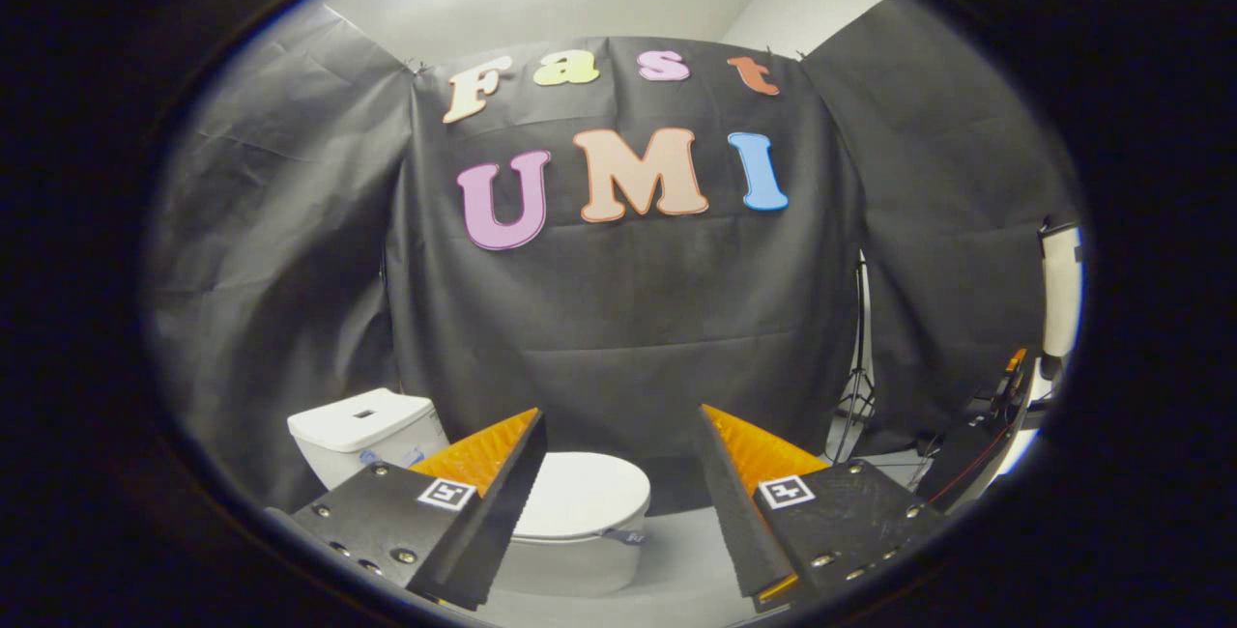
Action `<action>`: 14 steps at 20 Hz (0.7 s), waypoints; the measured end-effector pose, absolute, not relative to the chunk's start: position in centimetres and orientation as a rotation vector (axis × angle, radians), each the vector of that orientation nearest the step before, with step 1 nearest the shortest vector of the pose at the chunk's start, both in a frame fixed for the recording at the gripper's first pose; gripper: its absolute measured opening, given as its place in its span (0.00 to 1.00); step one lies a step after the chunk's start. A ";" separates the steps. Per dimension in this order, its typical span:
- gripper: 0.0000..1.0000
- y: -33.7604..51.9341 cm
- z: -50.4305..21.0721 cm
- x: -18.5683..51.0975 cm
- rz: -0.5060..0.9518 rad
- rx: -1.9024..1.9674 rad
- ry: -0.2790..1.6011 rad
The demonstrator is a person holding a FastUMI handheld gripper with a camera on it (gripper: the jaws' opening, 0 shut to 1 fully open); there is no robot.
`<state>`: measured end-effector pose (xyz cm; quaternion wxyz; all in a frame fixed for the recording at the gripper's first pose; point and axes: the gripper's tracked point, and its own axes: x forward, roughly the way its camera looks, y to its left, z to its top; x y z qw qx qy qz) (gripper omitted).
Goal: Open the toilet lid.
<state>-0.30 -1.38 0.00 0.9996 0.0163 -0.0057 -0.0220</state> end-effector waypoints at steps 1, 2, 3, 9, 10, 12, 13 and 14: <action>0.91 -1.4 0.1 -0.2 -0.044 0.034 -0.011; 0.91 -1.4 0.0 -0.3 -0.045 0.034 -0.011; 0.91 -1.4 0.0 -0.2 -0.044 0.034 -0.011; 0.91 -1.4 -0.1 -0.2 -0.046 0.037 -0.008; 0.91 -1.4 -0.1 -0.2 -0.046 0.038 -0.008; 0.91 -1.4 -0.1 -0.2 -0.046 0.039 -0.008; 0.91 -1.4 -0.1 -0.2 -0.047 0.039 -0.009; 0.91 -1.4 -0.2 -0.2 -0.047 0.040 -0.009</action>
